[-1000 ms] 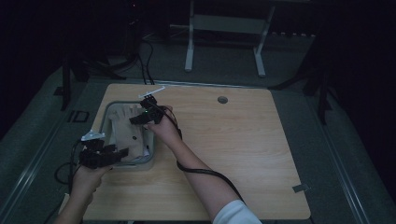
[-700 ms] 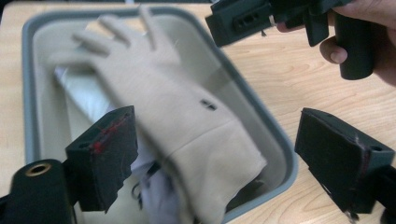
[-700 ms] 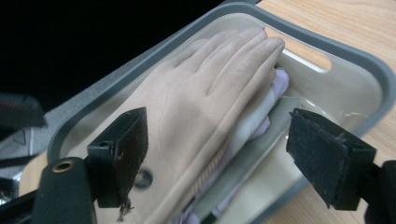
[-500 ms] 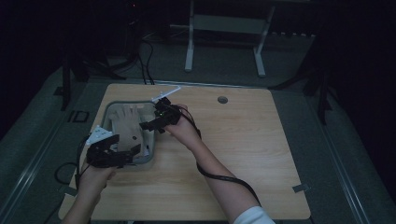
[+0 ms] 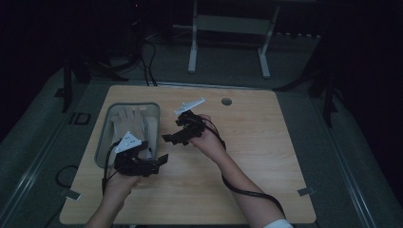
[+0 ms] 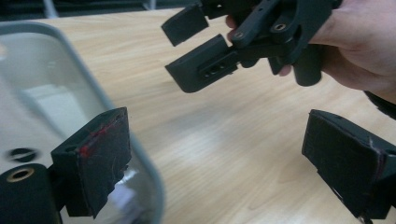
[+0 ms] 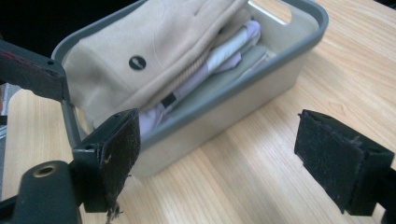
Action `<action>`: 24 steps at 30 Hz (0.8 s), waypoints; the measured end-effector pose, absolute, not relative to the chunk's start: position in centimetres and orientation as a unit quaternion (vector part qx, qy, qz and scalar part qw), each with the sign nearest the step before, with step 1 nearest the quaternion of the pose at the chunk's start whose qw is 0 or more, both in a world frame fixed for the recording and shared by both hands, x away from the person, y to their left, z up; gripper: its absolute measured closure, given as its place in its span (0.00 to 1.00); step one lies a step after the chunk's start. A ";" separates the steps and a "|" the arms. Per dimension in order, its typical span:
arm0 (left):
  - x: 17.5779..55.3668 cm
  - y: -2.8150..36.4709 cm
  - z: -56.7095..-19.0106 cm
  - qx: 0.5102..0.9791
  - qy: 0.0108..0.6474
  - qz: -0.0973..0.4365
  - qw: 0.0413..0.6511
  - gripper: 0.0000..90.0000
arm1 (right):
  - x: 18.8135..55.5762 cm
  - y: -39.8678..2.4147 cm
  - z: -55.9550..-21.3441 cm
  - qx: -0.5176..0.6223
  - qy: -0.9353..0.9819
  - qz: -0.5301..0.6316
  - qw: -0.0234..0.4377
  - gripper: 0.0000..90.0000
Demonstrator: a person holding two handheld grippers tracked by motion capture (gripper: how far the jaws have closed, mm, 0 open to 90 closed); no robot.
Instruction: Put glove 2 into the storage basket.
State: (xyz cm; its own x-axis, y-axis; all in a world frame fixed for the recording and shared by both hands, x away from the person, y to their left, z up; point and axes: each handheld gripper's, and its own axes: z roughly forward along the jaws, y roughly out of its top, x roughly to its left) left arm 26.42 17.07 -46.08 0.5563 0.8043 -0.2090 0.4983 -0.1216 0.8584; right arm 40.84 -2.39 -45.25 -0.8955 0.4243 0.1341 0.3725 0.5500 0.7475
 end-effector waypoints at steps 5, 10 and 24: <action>26.2 15.4 -46.5 0.746 0.420 0.147 0.495 0.10 | 40.2 -3.7 -45.8 0.223 0.882 0.413 0.036 0.16; 25.9 13.9 -46.9 0.756 0.403 0.134 0.498 0.10 | 39.3 -5.3 -46.5 0.223 0.883 0.411 0.036 0.16; 25.8 10.7 -50.2 0.786 0.366 0.102 0.488 0.10 | 37.9 -9.0 -50.1 0.232 0.888 0.397 0.030 0.16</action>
